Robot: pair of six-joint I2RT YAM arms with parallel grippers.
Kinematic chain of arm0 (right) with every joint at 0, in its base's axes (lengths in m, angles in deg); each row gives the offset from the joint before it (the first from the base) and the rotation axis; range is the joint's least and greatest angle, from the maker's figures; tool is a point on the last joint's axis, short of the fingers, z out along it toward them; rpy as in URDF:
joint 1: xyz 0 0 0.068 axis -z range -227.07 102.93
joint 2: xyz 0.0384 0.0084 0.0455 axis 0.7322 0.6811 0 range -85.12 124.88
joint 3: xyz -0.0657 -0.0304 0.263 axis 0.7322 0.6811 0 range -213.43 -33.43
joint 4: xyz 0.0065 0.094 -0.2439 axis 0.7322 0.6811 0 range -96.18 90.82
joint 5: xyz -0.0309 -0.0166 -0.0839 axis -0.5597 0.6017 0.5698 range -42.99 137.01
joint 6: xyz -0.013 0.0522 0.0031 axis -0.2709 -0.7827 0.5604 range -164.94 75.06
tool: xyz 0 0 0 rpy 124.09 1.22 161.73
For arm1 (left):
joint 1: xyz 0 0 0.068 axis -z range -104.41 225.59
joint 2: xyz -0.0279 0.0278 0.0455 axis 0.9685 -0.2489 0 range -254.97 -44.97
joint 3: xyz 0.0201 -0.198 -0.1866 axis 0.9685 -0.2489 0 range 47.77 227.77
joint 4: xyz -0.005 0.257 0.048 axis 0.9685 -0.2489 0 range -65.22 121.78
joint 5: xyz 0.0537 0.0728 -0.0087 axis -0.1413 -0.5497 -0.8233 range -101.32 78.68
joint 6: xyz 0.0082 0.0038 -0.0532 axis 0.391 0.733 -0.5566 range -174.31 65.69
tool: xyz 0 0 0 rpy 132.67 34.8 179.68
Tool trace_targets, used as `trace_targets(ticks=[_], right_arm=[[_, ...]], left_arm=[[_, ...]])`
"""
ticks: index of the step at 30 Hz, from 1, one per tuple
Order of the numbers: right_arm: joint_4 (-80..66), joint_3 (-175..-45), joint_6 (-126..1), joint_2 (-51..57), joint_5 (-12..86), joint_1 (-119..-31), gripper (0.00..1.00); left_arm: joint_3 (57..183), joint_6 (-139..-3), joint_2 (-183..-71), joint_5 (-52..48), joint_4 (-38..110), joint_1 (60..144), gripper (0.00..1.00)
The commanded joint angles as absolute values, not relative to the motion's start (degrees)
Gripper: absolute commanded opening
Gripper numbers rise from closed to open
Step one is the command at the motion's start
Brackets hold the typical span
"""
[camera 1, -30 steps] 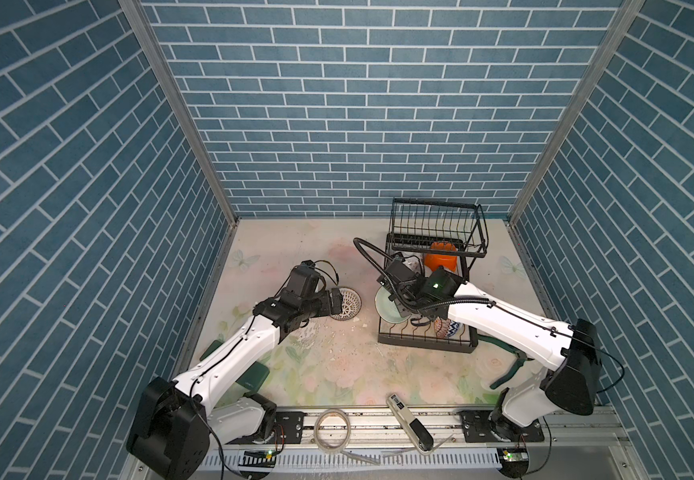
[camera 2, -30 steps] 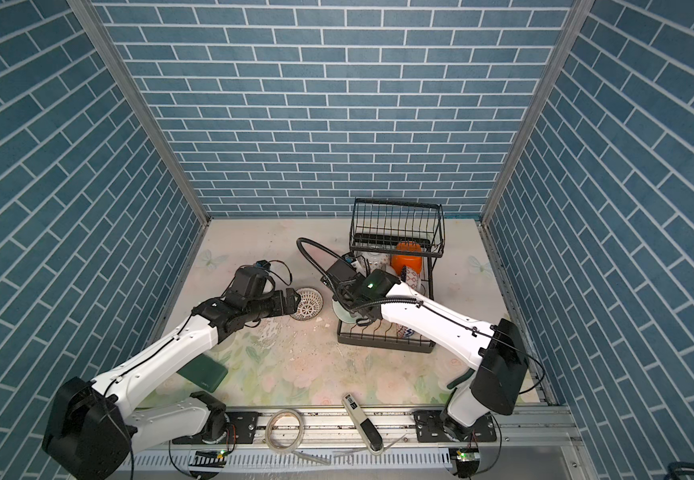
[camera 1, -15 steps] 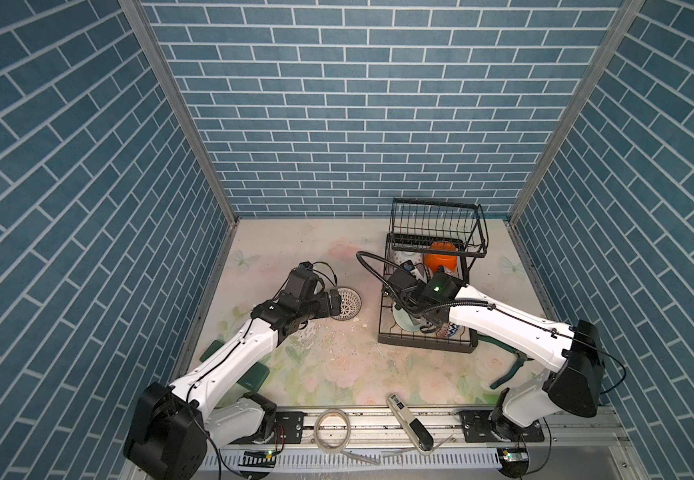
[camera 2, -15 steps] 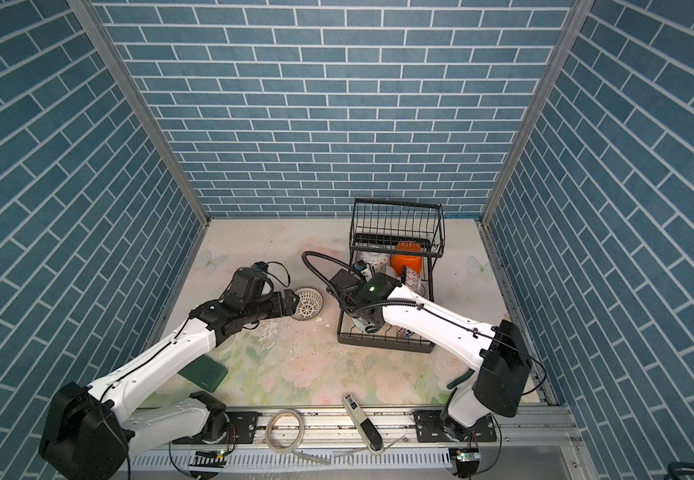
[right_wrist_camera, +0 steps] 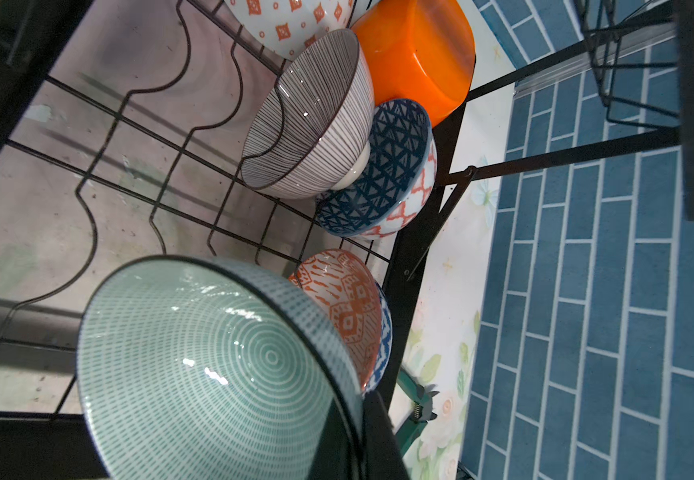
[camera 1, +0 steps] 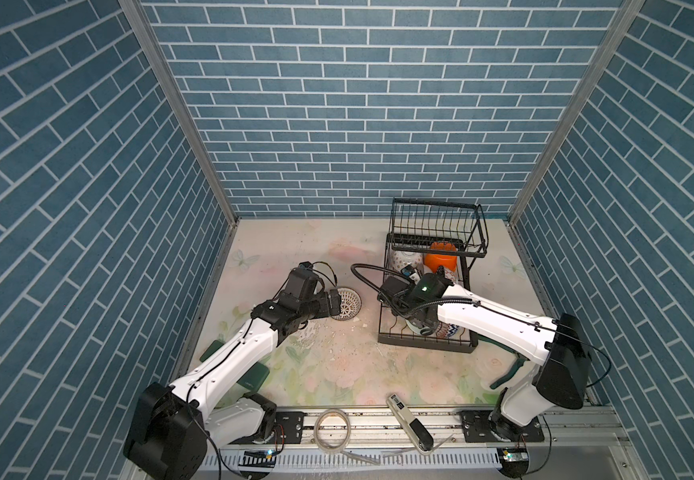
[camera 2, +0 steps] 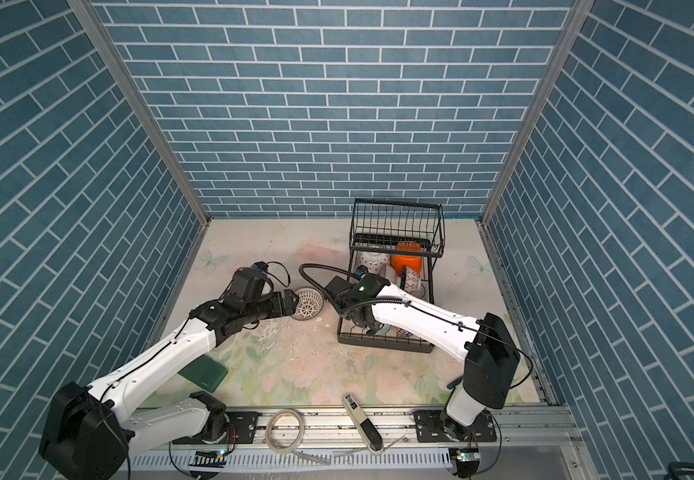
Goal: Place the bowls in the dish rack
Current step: 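Carry the green bowl into the rack with the right gripper while the left releases, then lower the green bowl into a rack slot beside the orange-patterned bowl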
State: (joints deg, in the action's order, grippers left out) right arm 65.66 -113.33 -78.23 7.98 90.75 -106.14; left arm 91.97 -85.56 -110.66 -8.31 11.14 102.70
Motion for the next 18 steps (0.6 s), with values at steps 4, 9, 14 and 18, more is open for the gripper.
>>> trace_targets(ticks=[4, 9, 14, 18], right_arm=[[73.3, -118.0, -85.0, 10.4, 99.5, -107.3, 0.00], [74.9, -119.2, -86.3, 12.9, 101.9, -107.5, 0.00], [77.6, -119.7, -89.0, 15.9, 104.3, -107.7, 0.00], [80.1, -119.7, -92.0, 18.8, 106.1, -107.7, 0.00]], left_arm=[[92.1, -84.7, -110.8, -8.6, 13.4, 102.4, 1.00], [91.5, -84.2, -109.8, -8.7, 15.6, 102.4, 1.00], [90.2, -83.1, -107.1, -9.3, 18.3, 102.2, 1.00], [88.8, -82.1, -104.5, -10.0, 20.9, 101.9, 1.00]])
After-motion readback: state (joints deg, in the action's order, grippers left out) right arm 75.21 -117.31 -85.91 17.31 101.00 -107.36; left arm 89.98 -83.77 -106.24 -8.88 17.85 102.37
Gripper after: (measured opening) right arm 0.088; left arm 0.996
